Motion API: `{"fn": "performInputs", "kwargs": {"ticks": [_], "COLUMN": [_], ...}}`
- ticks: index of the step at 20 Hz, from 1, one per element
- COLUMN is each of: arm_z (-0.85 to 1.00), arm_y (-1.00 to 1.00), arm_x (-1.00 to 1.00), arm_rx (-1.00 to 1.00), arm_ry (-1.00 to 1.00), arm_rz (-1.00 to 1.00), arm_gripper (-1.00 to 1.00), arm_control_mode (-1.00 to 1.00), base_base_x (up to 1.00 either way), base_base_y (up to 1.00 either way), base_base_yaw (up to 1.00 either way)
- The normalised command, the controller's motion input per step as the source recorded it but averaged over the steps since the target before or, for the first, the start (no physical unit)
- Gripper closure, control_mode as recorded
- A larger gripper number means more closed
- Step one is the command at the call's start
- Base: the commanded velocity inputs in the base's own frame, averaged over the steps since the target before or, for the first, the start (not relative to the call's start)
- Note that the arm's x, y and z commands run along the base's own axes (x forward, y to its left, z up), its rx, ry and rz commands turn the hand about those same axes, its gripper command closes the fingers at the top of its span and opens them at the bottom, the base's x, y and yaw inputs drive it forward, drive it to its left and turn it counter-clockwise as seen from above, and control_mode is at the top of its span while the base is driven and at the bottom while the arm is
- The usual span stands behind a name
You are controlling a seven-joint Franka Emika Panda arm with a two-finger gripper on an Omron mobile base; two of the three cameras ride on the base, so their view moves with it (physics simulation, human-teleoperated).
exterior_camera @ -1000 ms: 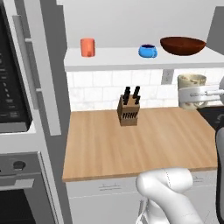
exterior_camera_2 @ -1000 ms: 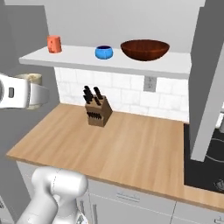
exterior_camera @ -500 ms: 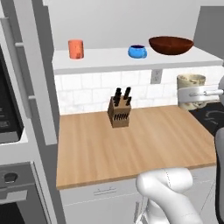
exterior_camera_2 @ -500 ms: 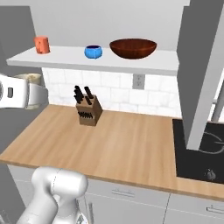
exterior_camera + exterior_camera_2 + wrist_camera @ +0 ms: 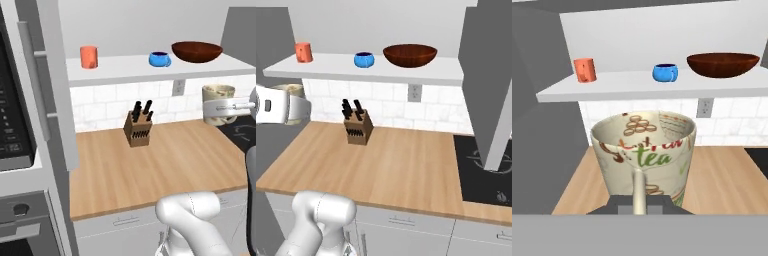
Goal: Gather all objects into one cabinet and sort the glasses and bowls to opposite sides.
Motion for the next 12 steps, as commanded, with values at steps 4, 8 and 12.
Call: {"fn": "performInputs", "kwargs": {"ticks": [4, 8, 12], "arm_z": [0.00, 0.00, 0.00], "arm_y": [0.00, 0.00, 0.00], "arm_x": [0.00, 0.00, 0.00], "arm_rx": [0.00, 0.00, 0.00], "arm_ry": [0.00, 0.00, 0.00], "arm_rz": [0.00, 0.00, 0.00], "arm_gripper": [1.00, 1.00, 1.00], "arm_control_mode": [1.00, 1.00, 1.00], "base_base_x": [0.14, 0.17, 0.26], "base_base_y": [0.46, 0.32, 0.19], "base_base_yaw": [0.00, 0.00, 0.00]}}
